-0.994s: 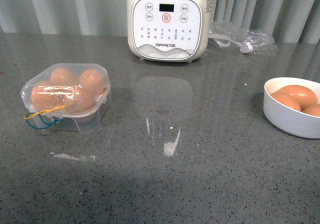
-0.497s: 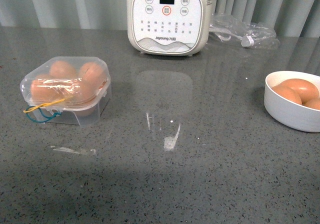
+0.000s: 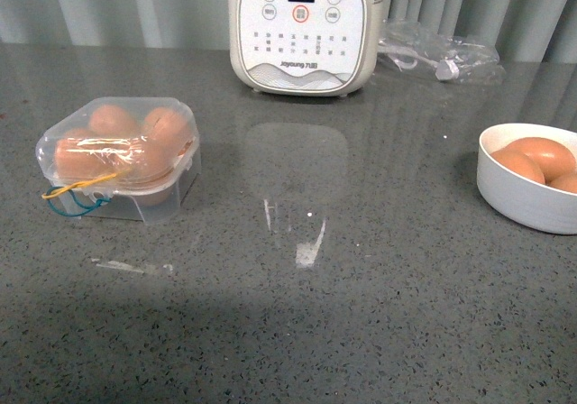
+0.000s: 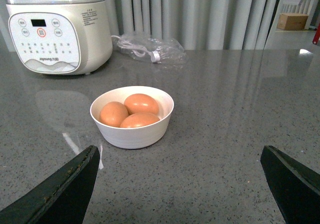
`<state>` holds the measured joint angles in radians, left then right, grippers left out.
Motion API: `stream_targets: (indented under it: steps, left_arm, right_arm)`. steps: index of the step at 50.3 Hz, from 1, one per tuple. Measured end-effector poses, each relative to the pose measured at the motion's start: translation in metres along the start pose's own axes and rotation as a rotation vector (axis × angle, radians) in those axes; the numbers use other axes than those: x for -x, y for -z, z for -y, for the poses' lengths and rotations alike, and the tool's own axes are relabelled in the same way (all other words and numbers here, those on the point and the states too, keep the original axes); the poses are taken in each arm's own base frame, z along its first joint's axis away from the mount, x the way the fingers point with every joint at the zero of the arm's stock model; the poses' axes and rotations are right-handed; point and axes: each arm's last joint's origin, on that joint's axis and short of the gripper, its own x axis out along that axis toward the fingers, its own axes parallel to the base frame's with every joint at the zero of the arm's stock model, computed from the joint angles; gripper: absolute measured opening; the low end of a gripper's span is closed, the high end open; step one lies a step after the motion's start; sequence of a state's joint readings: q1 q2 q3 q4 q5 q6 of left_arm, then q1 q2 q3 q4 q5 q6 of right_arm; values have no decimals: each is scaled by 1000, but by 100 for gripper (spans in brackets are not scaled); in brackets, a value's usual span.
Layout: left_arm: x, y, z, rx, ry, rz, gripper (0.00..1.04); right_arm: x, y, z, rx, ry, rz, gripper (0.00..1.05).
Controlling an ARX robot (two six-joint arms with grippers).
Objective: Put egg into box
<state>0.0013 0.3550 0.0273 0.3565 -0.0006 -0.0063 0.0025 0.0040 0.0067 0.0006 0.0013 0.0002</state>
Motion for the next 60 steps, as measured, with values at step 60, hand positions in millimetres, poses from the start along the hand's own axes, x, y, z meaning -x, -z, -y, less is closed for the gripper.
stream_targets:
  steps: [60]
  left_arm:
    - [24,3,0,-2,0,-4,36]
  right_arm:
    - [0,0,0,0,0,0,98]
